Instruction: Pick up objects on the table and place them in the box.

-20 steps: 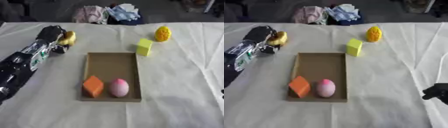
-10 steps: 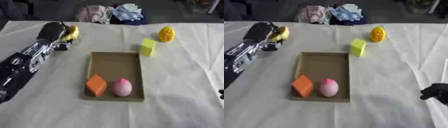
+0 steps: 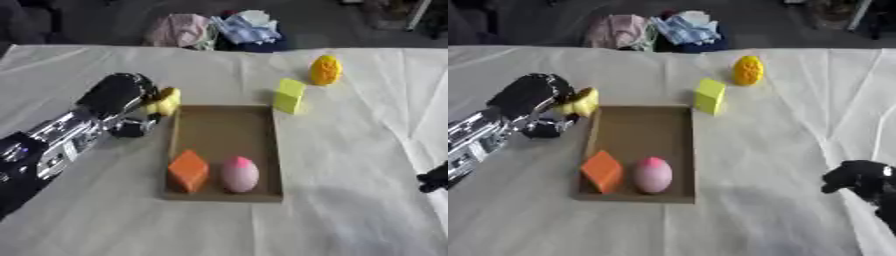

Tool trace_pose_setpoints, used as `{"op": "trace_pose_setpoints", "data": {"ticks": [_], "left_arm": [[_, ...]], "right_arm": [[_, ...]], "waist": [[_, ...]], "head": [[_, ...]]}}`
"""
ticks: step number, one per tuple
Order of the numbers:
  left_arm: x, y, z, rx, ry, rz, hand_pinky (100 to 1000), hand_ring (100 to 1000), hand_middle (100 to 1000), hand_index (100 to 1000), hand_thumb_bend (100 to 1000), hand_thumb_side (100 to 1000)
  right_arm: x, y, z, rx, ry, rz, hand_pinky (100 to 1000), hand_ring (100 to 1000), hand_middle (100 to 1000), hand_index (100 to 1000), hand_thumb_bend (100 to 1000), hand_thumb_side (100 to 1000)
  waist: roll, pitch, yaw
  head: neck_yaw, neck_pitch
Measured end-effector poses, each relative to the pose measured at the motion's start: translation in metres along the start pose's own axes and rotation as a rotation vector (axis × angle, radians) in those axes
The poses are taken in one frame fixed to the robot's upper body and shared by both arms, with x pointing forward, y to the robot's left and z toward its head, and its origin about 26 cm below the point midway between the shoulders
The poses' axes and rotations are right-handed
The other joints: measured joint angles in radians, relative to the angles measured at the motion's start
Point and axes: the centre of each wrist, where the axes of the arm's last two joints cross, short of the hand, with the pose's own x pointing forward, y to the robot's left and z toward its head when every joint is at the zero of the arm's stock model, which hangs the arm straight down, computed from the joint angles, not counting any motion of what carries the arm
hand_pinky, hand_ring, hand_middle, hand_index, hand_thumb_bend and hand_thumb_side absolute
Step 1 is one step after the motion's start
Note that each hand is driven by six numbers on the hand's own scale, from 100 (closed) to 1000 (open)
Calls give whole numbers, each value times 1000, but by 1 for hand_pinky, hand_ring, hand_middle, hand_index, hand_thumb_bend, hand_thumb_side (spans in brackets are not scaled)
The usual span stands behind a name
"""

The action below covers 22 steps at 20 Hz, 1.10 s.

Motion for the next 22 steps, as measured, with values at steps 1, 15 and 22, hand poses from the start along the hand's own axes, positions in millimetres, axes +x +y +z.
{"op": "trace_pose_setpoints", "data": {"ticks": [1, 15, 22], "left_arm": [[5, 3, 1, -3, -26, -2, 588, 460, 400, 601, 163, 176], [61, 38, 4, -86, -159, -32, 655, 564, 532, 713, 251, 233], [58, 32, 3, -189, -133, -86, 771, 766, 786, 862, 318, 243]], "right_arm": [[0, 0, 0, 0, -1, -1, 890, 711, 736, 857, 100, 639], [-1, 2, -1, 0, -4, -7, 890, 709, 735, 857, 100, 637], [-2, 3, 1, -1, 1, -12, 890, 708, 735, 857, 100, 642]], "waist": [[-1, -1, 0], [-3, -9, -6], [-3, -14, -6]], "head": [[-2, 0], [-21, 0], [-28, 0]]}}
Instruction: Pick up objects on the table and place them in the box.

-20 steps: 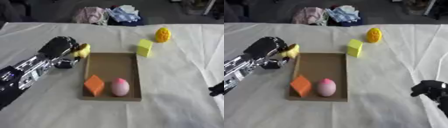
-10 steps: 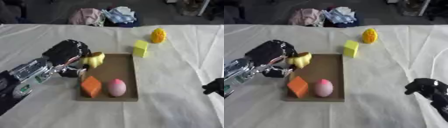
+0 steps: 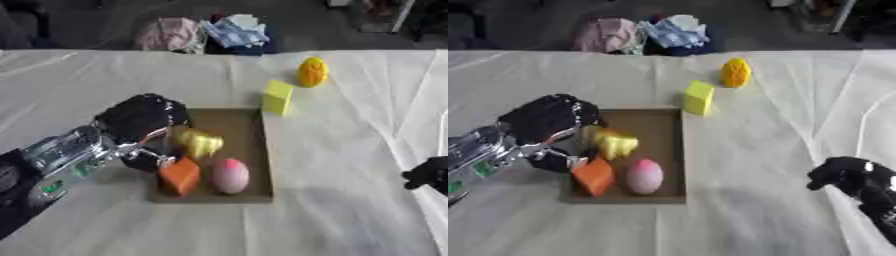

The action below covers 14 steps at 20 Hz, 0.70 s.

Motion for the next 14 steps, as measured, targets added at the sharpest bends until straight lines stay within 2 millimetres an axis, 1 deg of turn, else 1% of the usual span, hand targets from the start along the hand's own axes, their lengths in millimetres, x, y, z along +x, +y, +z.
{"op": "trace_pose_setpoints", "data": {"ticks": [1, 3, 5, 6, 7, 8, 9, 10, 11, 12, 13, 14], "left_arm": [[0, 0, 0, -3, 4, -2, 777, 771, 793, 866, 310, 239], [0, 1, 0, 2, 13, 5, 775, 764, 787, 866, 265, 221], [1, 5, 2, 28, 19, 19, 765, 740, 763, 857, 178, 198], [1, 7, 2, 48, 21, 29, 761, 727, 747, 846, 110, 191], [0, 9, 2, 68, 20, 42, 759, 719, 737, 842, 100, 190], [0, 10, 2, 89, 16, 58, 759, 719, 737, 842, 100, 190], [-1, 11, 3, 110, 10, 74, 757, 707, 719, 836, 100, 194], [-1, 12, 3, 129, 1, 90, 756, 704, 714, 835, 100, 195], [-1, 12, 3, 149, -10, 107, 751, 692, 698, 829, 100, 204], [-1, 11, 3, 169, -20, 126, 749, 687, 692, 826, 100, 207], [0, 10, 3, 186, -30, 146, 740, 668, 675, 819, 100, 223], [0, 9, 3, 206, -41, 168, 737, 663, 670, 817, 100, 231]], "right_arm": [[0, 0, 0, 0, 0, 0, 890, 707, 735, 857, 100, 641], [0, 0, 0, 0, 0, 0, 890, 707, 735, 859, 100, 631], [0, -1, -1, 1, -1, 2, 890, 707, 736, 862, 100, 596], [2, -2, -3, 4, -5, 7, 890, 707, 736, 864, 100, 570], [3, -4, -6, 8, -11, 14, 889, 708, 737, 865, 100, 552], [6, -7, -9, 11, -18, 24, 889, 708, 737, 865, 100, 552], [8, -9, -12, 15, -24, 34, 889, 708, 738, 868, 100, 510], [10, -13, -15, 15, -27, 45, 889, 708, 738, 868, 100, 500], [12, -17, -17, 15, -32, 58, 889, 709, 739, 871, 100, 470], [14, -21, -20, 17, -35, 72, 889, 709, 739, 872, 100, 458], [17, -26, -24, 17, -38, 86, 888, 710, 741, 875, 100, 429], [19, -31, -27, 17, -40, 101, 888, 710, 741, 876, 100, 421]], "waist": [[0, 0, 0], [0, 0, 4], [0, -1, 14], [0, -2, 21], [0, -5, 29], [0, -10, 39], [0, -16, 49], [0, -20, 59], [0, -21, 71], [0, -23, 83], [0, -27, 96], [0, -33, 110]], "head": [[0, 0], [-3, 0], [-6, 0], [-9, 0], [-11, 1], [-16, 1], [-20, 2], [-27, 5], [-35, 9], [-45, 10], [-56, 14], [-70, 19]]}}
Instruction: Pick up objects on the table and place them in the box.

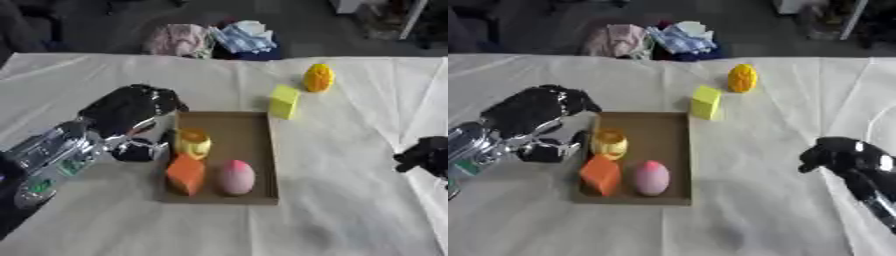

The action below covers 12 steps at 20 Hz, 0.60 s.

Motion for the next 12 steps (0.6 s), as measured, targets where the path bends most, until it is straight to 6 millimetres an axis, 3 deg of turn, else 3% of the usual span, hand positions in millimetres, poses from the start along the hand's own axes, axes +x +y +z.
{"op": "trace_pose_setpoints", "data": {"ticks": [3, 12], "left_arm": [[2, -4, 1, 63, -28, 76, 724, 635, 640, 806, 100, 290], [28, -37, 4, 252, -107, 389, 702, 599, 606, 801, 100, 419]], "right_arm": [[4, -17, -9, 1, 10, 53, 887, 715, 748, 885, 100, 350], [17, -75, -30, -38, 68, 219, 885, 724, 766, 906, 100, 328]], "waist": [[0, -15, 45], [2, -42, 191]], "head": [[-49, 15], [-241, 61]]}}
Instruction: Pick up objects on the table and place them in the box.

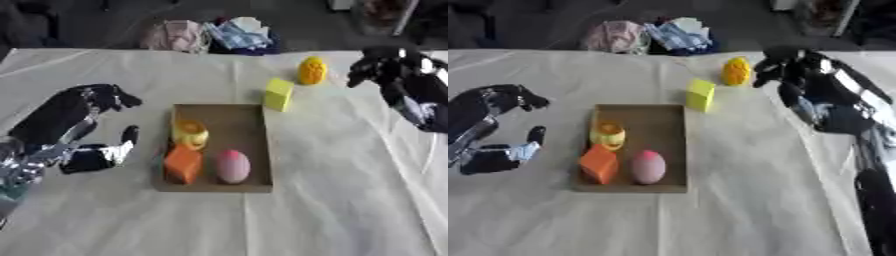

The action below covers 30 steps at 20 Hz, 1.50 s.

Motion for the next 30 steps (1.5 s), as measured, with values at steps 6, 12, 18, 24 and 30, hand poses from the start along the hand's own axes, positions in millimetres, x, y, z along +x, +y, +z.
{"op": "trace_pose_setpoints", "data": {"ticks": [6, 12, 18, 24, 30], "left_arm": [[14, -24, 3, 128, -16, 196, 683, 576, 587, 795, 100, 465], [24, -40, 5, 191, 9, 348, 670, 563, 573, 790, 100, 498], [32, -47, -1, 200, 17, 483, 669, 560, 569, 789, 100, 524], [33, -47, -3, 173, 13, 631, 668, 558, 564, 789, 100, 548], [35, -50, -4, 154, 25, 683, 668, 556, 561, 791, 100, 563]], "right_arm": [[-1, -28, -19, -10, 55, 64, 884, 736, 796, 921, 100, 284], [-9, -41, -30, -21, 128, 89, 888, 771, 847, 938, 100, 227], [-28, -43, -25, -75, 262, 70, 914, 861, 916, 948, 100, 217], [-57, -26, -18, -146, 550, 315, 917, 872, 915, 955, 100, 204], [-73, -13, -10, -125, 677, 459, 915, 880, 922, 970, 100, 199]], "waist": [[6, -3, 53], [6, -3, 102], [6, -3, 156], [6, -3, 199], [6, -3, 221]], "head": [[-91, 20], [-160, 37], [-226, 53], [-276, 64], [-296, 71]]}}
